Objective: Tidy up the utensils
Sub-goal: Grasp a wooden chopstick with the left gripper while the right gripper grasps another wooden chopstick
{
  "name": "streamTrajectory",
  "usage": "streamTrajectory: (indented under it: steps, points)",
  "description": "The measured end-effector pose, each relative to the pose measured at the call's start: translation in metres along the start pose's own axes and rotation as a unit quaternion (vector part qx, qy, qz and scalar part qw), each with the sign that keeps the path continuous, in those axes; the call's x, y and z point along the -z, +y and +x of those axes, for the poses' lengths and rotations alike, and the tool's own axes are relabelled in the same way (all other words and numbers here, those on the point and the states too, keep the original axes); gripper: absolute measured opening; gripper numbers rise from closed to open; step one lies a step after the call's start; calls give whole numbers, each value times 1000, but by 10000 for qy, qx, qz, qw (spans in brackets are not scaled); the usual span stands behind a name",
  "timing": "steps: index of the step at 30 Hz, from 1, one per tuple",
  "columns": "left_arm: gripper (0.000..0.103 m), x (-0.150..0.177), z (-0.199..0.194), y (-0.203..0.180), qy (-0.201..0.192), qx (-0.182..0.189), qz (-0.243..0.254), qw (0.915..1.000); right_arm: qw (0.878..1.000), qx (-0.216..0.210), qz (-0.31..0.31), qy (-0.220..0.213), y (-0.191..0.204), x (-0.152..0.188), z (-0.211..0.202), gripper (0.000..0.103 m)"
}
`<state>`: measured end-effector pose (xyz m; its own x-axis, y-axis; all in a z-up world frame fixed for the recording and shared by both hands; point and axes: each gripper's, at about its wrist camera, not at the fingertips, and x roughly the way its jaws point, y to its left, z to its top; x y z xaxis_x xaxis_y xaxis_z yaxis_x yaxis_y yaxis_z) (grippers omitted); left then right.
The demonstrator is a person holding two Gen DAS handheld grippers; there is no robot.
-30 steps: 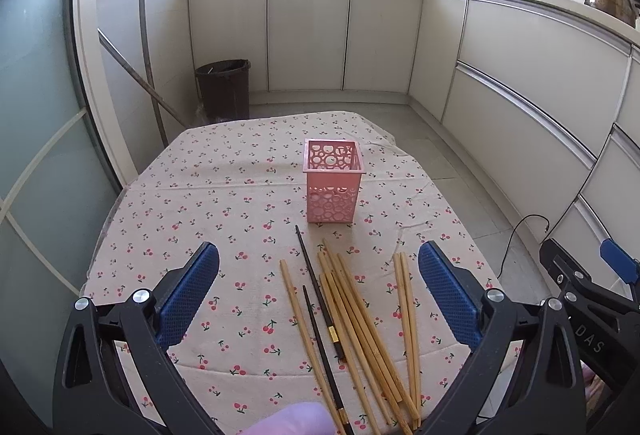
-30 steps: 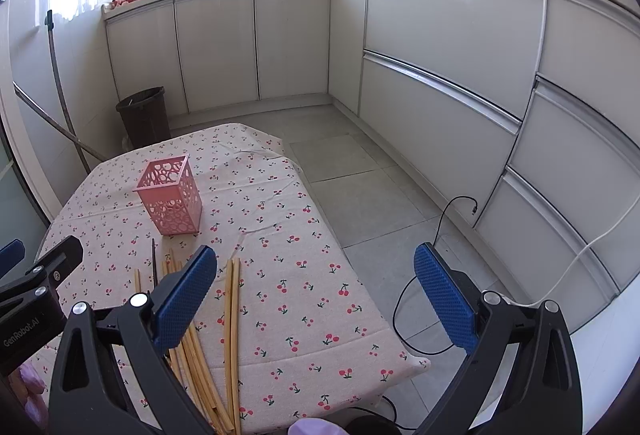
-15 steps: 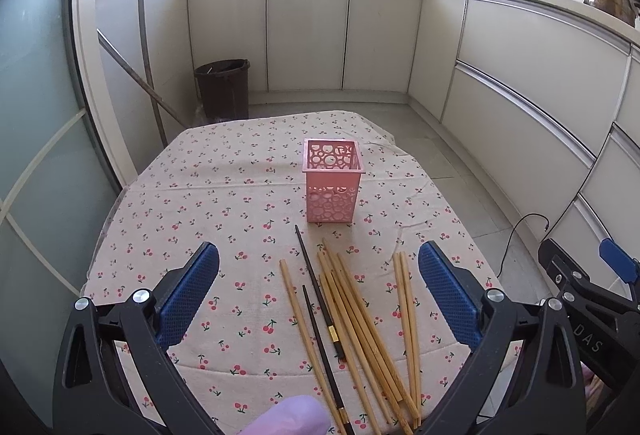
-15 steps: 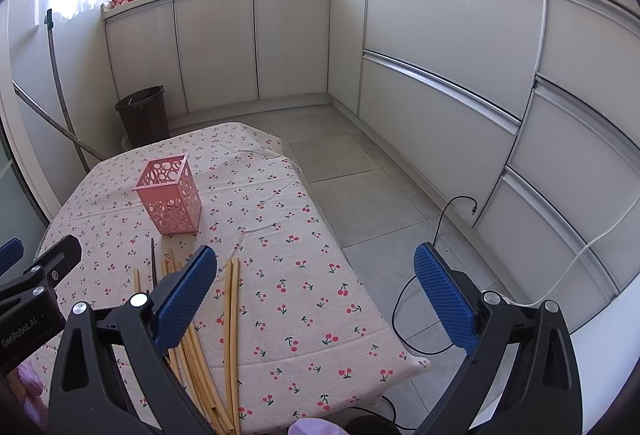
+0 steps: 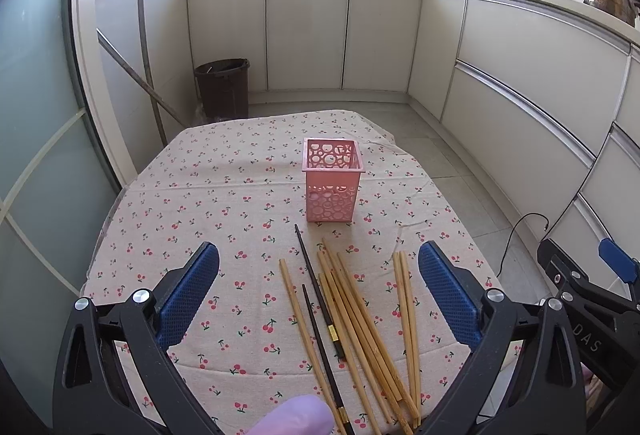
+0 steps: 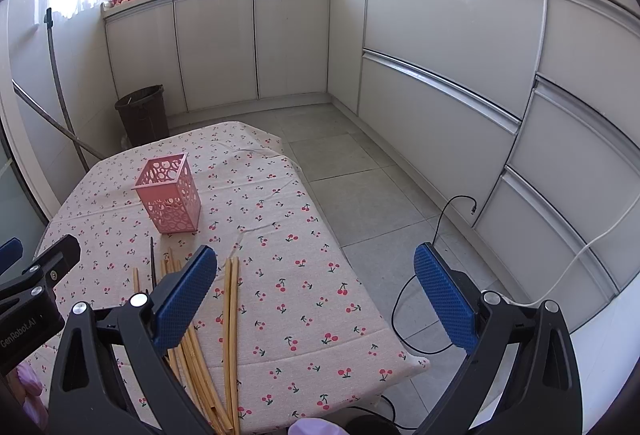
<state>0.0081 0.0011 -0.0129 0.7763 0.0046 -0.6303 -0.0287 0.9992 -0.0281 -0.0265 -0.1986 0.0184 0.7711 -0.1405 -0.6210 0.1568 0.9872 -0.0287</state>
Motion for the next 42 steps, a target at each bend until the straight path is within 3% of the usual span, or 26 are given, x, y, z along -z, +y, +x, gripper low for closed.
streamTrajectory:
  steps: [15, 21, 24, 27, 29, 31, 34, 36, 37, 39, 40, 42]
  points:
    - [96, 3, 10, 4, 191, -102, -102, 9997, 10000, 20, 22, 52, 0, 1, 2, 96]
    - [96, 5, 48, 14, 967, -161, -297, 9947, 9991, -174, 58, 390, 0, 2, 12, 96]
    - [96, 0, 88, 31, 1758, 37, -629, 9824, 9843, -974, 535, 1372, -7, -1, 38, 96]
    - [96, 0, 128, 58, 2376, 393, -1246, 9625, 9509, -1566, 1262, 2351, -15, -4, 69, 96]
    - [95, 8, 153, 73, 2779, 398, -1667, 9452, 9343, -1785, 1560, 2661, -15, -12, 85, 96]
    - [92, 17, 175, 79, 3090, 256, -1767, 9342, 9289, -1764, 1617, 2827, -10, -20, 102, 96]
    - [83, 23, 191, 77, 3093, 42, -1672, 9361, 9245, -1703, 1614, 3005, -7, -24, 125, 96]
    - [69, 26, 201, 75, 3165, 17, -1664, 9339, 9051, -1816, 1879, 3354, -11, -10, 148, 96]
    - [68, 28, 207, 73, 3229, -21, -1657, 9318, 8922, -1791, 2088, 3583, -15, 1, 160, 96]
    - [60, 25, 209, 67, 3063, -171, -1518, 9396, 8739, -1723, 2363, 3884, -23, 13, 173, 96]
    - [60, 24, 211, 63, 3072, -199, -1444, 9404, 8711, -1706, 2423, 3917, -25, 15, 177, 96]
    - [49, 24, 212, 57, 3056, -357, -1339, 9420, 8890, -1455, 2270, 3700, -26, 10, 179, 96]
